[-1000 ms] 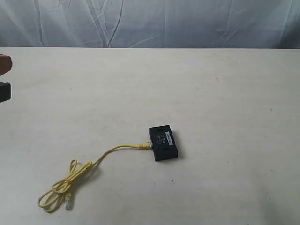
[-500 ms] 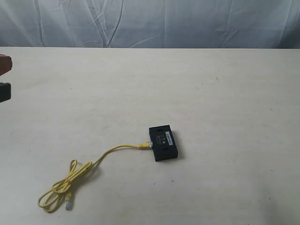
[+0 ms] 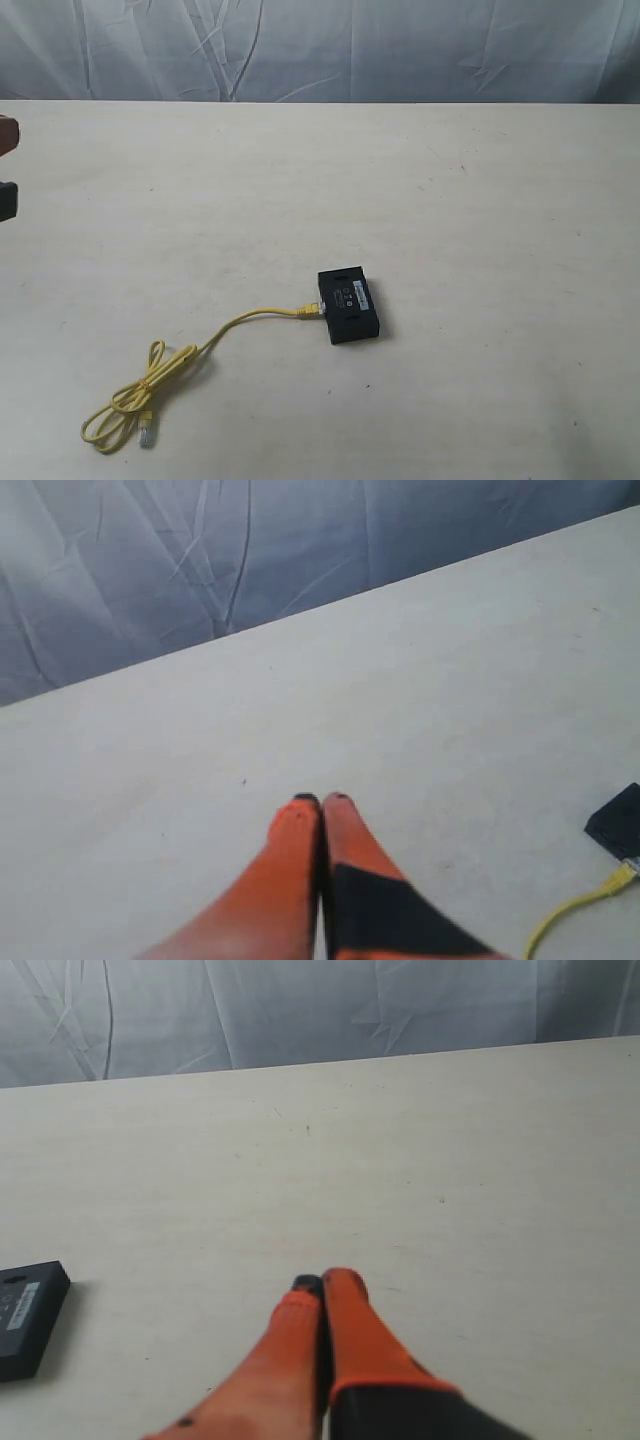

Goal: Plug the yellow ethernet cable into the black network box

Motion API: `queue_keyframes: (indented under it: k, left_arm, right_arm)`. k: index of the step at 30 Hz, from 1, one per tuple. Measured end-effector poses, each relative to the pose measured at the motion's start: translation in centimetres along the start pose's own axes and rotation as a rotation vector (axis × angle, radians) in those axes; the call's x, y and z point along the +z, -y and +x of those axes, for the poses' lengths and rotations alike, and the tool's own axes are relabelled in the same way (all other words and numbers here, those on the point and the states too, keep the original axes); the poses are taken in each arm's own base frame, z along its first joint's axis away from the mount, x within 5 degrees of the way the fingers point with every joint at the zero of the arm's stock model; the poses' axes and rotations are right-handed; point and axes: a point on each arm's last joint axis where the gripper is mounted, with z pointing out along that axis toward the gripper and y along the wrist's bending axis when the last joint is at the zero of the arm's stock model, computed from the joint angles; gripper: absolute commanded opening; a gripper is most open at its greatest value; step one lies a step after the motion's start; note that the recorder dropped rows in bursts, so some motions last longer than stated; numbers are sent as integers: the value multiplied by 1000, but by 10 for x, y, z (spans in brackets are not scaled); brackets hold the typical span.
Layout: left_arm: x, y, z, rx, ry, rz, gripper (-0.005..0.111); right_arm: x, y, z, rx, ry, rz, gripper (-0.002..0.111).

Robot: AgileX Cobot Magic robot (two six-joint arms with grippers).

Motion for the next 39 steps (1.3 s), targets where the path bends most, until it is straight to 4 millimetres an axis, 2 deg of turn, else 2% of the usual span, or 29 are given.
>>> queue_keyframes:
  k: [5, 9, 13, 20, 23, 33, 39]
  left_arm:
    - [-17, -4, 12, 15, 37, -69, 0]
    - [-37, -5, 42, 7, 64, -158, 0]
    - [-48, -4, 75, 4, 120, -261, 0]
    - [-53, 7, 130, 38, 214, -333, 0]
    - [-52, 10, 144, 53, 241, -344, 0]
    - [-53, 13, 151, 57, 217, -331, 0]
    - [-54, 9, 153, -100, 222, -368, 0]
  right_arm:
    - [0, 0, 0, 0, 0, 0, -1]
    - [0, 0, 0, 0, 0, 0, -1]
    - [0, 0, 0, 0, 0, 0, -1]
    - [0, 0, 0, 0, 2, 0, -1]
    - [0, 0, 0, 0, 2, 0, -1]
    - [0, 0, 0, 0, 2, 0, -1]
    - [0, 0, 0, 0, 2, 0, -1]
